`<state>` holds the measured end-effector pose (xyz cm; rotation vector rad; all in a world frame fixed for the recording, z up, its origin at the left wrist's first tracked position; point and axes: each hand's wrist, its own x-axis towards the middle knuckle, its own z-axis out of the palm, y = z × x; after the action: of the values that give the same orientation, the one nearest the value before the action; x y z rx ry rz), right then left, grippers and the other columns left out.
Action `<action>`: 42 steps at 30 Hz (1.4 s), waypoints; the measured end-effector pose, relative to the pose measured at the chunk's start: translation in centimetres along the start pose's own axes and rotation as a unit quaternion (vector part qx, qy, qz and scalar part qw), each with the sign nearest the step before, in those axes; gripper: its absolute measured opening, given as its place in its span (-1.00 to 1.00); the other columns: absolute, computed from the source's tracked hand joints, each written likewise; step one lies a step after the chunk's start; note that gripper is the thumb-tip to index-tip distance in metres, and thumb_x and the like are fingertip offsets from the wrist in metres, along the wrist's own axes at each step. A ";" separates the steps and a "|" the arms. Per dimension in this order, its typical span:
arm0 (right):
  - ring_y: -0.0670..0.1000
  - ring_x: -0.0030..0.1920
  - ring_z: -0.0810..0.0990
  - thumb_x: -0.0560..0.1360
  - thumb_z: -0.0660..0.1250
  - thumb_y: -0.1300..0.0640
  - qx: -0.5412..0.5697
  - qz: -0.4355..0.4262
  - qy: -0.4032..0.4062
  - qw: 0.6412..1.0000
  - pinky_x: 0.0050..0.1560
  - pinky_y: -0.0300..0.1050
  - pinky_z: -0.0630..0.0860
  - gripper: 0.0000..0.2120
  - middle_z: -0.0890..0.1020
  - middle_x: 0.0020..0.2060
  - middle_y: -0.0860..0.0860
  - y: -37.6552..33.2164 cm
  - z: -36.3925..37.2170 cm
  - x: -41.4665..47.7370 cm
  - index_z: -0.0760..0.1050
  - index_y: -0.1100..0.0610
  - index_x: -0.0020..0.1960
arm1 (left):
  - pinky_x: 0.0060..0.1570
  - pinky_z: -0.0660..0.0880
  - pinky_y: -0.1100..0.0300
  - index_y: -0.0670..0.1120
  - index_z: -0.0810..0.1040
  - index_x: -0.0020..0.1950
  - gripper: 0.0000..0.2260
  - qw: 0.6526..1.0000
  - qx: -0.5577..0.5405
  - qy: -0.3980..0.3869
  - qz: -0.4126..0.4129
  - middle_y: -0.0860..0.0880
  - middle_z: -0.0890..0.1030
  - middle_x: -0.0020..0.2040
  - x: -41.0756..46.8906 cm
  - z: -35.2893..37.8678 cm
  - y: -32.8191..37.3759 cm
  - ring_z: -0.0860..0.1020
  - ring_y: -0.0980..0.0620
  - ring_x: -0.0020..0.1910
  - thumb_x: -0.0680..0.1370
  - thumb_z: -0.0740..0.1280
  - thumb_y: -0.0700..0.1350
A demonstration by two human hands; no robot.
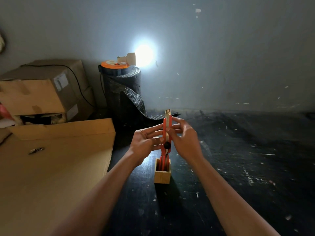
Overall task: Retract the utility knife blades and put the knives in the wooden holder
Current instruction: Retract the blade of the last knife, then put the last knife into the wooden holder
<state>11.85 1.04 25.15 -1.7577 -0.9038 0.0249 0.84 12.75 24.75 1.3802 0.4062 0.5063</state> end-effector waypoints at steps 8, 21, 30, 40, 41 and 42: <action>-0.11 -0.17 0.70 0.52 0.43 0.02 0.039 0.038 -0.030 0.998 -0.15 -0.02 0.70 -0.79 0.70 -0.14 -0.06 3.7 1.1 1.0 0.57 0.01 0.13 | -0.08 0.70 0.12 -0.21 0.62 0.33 -0.64 0.995 0.057 0.073 -0.049 -0.08 0.77 -0.02 2.3 -1.1 -5.7 0.74 0.02 -0.09 0.54 0.43 -0.39; -0.04 -0.18 0.69 0.55 0.41 0.08 -0.025 0.150 -0.059 0.987 -0.35 -0.26 0.57 -0.88 0.69 -0.13 0.02 14.0 5.8 0.8 0.56 0.09 0.04 | 0.31 0.54 0.00 -0.06 0.46 0.51 -0.28 0.920 0.353 0.067 -0.157 -0.12 0.58 0.41 4.2 -1.8 -16.9 0.56 -0.06 0.35 0.40 0.63 -0.16; 0.04 -0.14 0.67 0.55 0.38 0.17 -0.102 0.194 -0.121 0.968 -0.24 -0.10 0.59 -0.94 0.68 -0.13 0.02 18.2 8.8 -0.4 0.54 0.04 0.00 | 0.28 0.50 0.11 0.00 0.50 0.50 -0.40 0.920 0.339 0.076 -0.179 -0.10 0.62 0.39 5.7 -1.8 -19.6 0.61 -0.08 0.31 0.49 0.53 -0.28; 0.07 -0.08 0.65 0.53 0.35 0.20 -0.152 0.212 -0.147 0.954 -0.13 -0.10 0.56 -0.91 0.71 -0.06 0.07 19.5 9.1 -1.2 0.58 0.09 0.02 | 0.38 0.53 -0.04 0.00 0.52 0.49 -0.44 0.929 0.300 0.097 -0.195 -0.07 0.65 0.35 5.5 -2.1 -20.7 0.63 -0.08 0.29 0.52 0.49 -0.30; 0.07 -0.07 0.66 0.53 0.36 0.18 -0.150 0.215 -0.144 0.954 -0.11 -0.08 0.58 -0.91 0.71 -0.06 0.07 19.5 9.0 -1.2 0.58 0.08 0.02 | 0.37 0.53 -0.06 0.00 0.53 0.48 -0.46 0.929 0.299 0.098 -0.195 -0.07 0.66 0.35 5.6 -2.1 -20.7 0.63 -0.09 0.30 0.52 0.48 -0.30; 0.07 -0.06 0.66 0.52 0.37 0.16 -0.152 0.218 -0.145 0.953 -0.08 -0.05 0.59 -0.91 0.72 -0.06 0.07 19.2 8.9 -1.2 0.59 0.08 0.02 | 0.36 0.54 -0.09 -0.01 0.54 0.47 -0.48 0.927 0.304 0.098 -0.196 -0.07 0.65 0.35 5.5 -2.0 -20.4 0.62 -0.10 0.31 0.53 0.48 -0.30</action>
<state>17.82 5.54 5.27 -2.2568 -0.7320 0.4653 6.38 15.17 4.40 1.7863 1.0460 0.1829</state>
